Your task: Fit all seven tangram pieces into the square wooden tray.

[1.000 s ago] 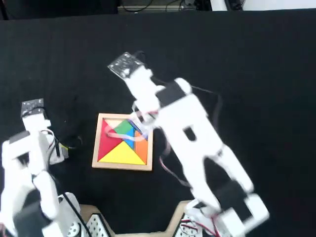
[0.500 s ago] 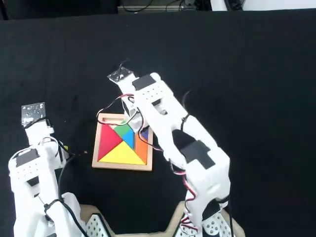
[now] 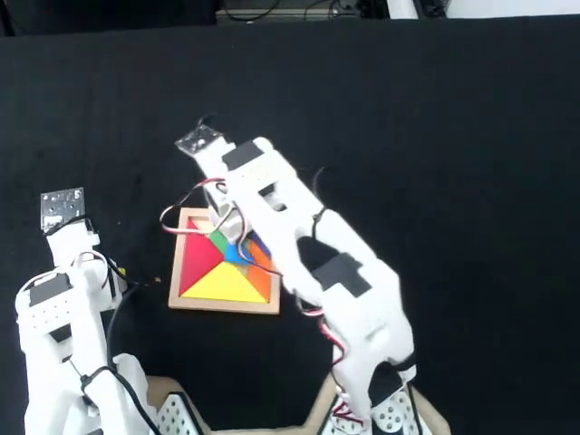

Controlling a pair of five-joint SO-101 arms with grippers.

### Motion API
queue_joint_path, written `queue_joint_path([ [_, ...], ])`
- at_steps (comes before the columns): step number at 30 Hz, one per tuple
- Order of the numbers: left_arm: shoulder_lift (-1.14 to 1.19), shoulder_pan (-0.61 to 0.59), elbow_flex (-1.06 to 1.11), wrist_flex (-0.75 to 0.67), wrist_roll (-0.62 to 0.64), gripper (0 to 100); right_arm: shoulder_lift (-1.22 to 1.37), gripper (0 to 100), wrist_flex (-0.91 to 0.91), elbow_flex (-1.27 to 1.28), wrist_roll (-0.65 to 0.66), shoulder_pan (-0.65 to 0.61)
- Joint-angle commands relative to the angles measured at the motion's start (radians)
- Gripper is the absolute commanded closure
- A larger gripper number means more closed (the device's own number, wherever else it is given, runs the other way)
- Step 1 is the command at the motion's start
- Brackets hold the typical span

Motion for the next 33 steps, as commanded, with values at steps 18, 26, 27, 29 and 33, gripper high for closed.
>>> queue_joint_path([
  [18,-0.020,0.010,-0.004,-0.012,0.005,80,-0.272,87.7,0.365,0.038,0.546,-0.080],
  [26,-0.029,0.010,0.010,-0.012,0.005,80,-0.407,58.5,-0.023,0.395,0.724,-0.081],
  [27,-0.029,0.010,0.010,-0.012,0.005,80,-0.403,60.0,-0.057,0.414,0.727,-0.081],
  [29,-0.031,0.010,0.010,-0.012,0.005,80,-0.389,64.7,-0.094,0.423,0.727,-0.083],
  [33,-0.031,-0.016,0.005,-0.012,0.005,80,-0.349,74.0,-0.101,0.394,0.727,-0.084],
])
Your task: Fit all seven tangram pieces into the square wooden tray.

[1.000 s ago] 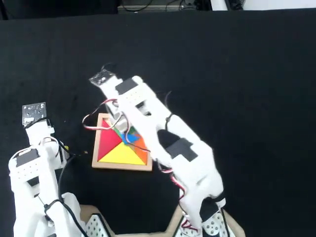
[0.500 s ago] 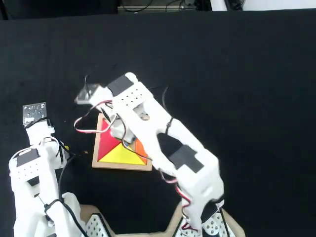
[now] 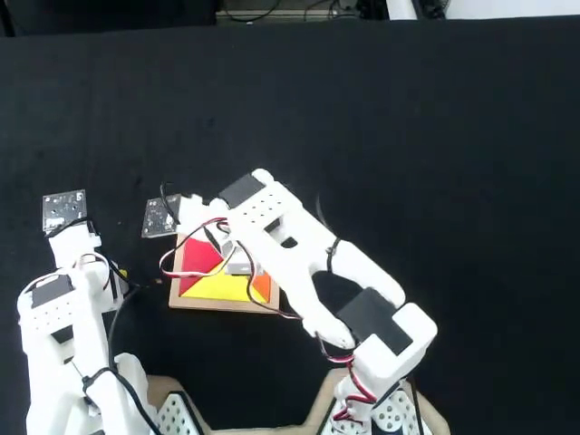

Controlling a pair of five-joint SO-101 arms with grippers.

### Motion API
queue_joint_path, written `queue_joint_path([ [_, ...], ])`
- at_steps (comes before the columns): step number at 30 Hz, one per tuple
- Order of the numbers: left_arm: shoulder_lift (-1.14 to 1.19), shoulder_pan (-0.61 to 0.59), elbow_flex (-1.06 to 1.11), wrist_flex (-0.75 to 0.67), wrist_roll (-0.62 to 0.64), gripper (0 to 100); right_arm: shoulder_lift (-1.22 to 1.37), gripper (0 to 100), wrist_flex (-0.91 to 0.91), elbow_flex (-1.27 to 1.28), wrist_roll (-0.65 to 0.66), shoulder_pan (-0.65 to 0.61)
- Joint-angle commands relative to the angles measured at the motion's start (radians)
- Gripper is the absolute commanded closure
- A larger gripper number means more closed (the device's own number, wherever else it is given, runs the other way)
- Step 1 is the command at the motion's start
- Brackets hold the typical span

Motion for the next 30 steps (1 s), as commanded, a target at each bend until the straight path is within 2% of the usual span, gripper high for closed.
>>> queue_joint_path([
  [1,-0.018,-0.030,-0.012,-0.012,0.006,80,0.008,74.3,-0.017,-0.038,0.009,-0.009],
  [12,-0.018,-0.038,-0.010,-0.017,0.006,80,0.036,74.0,-0.021,-0.070,0.017,-0.071],
  [23,-0.018,-0.038,-0.010,-0.017,0.006,80,0.209,74.4,-0.014,-0.200,0.018,-0.069],
  [30,-0.018,-0.038,-0.010,-0.017,0.006,80,0.220,74.4,0.020,-0.216,0.017,-0.068],
])
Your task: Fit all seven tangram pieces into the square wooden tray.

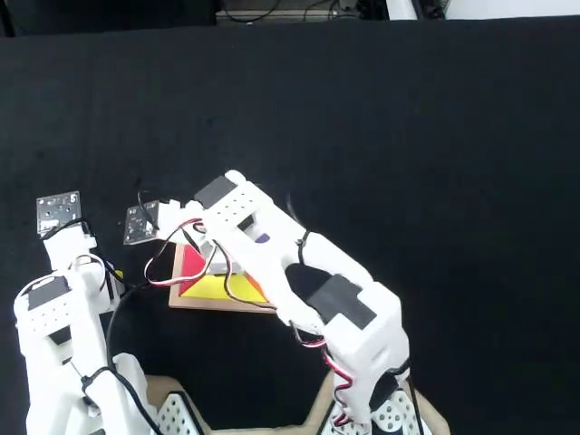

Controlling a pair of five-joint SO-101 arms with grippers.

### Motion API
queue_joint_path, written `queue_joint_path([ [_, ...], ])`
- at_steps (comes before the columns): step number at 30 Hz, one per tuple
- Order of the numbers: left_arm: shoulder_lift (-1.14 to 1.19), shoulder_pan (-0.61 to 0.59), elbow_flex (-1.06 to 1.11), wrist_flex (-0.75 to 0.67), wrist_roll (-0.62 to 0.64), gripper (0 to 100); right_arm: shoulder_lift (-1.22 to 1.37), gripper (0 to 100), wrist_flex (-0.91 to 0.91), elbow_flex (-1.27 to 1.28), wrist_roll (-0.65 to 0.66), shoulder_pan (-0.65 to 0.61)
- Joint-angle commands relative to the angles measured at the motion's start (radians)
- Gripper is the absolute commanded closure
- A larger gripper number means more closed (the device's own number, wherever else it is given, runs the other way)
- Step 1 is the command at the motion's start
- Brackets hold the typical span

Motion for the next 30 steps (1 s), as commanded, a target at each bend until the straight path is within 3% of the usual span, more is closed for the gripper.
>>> queue_joint_path([
  [1,-0.018,-0.008,-0.010,-0.017,0.006,80,0.004,74.4,0.041,-0.048,0.008,-0.009],
  [12,-0.018,-0.008,-0.008,-0.018,0.006,80,-0.056,74.4,0.098,-0.058,0.002,-0.009],
  [17,-0.018,-0.008,-0.008,-0.018,0.006,80,-0.030,74.7,0.009,0.002,0.002,-0.011],
  [30,-0.018,-0.008,-0.008,-0.020,0.006,80,-0.025,84.3,0.018,0.019,0.005,-0.011],
])
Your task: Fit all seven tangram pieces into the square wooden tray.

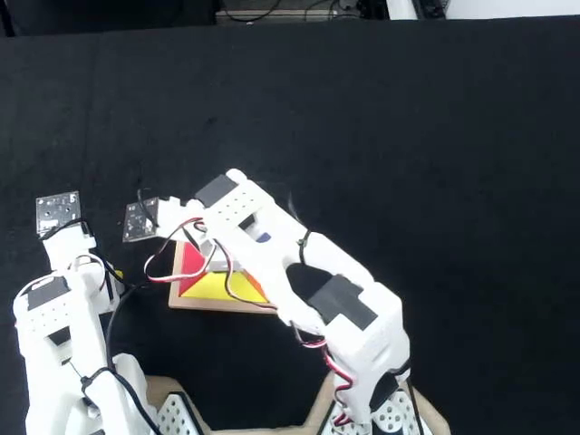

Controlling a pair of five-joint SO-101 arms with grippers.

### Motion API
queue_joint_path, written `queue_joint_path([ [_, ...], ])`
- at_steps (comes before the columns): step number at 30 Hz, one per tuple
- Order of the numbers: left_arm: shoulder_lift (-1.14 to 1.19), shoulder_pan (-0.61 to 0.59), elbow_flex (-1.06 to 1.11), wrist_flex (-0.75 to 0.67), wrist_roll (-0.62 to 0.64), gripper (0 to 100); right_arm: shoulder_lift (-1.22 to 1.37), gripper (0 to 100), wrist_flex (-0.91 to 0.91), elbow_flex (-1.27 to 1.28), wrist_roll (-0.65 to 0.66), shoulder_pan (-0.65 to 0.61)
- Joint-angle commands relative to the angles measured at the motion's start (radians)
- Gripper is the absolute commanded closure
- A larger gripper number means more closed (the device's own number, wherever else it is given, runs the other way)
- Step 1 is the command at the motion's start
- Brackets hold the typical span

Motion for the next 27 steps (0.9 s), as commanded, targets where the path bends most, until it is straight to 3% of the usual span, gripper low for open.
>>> queue_joint_path([
  [1,-0.018,-0.008,-0.008,-0.018,0.006,80,-0.015,85.4,0.031,0.019,0.006,-0.012],
  [7,-0.018,-0.008,-0.008,-0.018,0.006,80,-0.025,99.0,0.025,0.001,0.006,-0.012],
  [27,-0.018,-0.008,-0.008,-0.018,0.006,80,-0.051,98.8,-0.063,-0.051,0.008,-0.009],
])
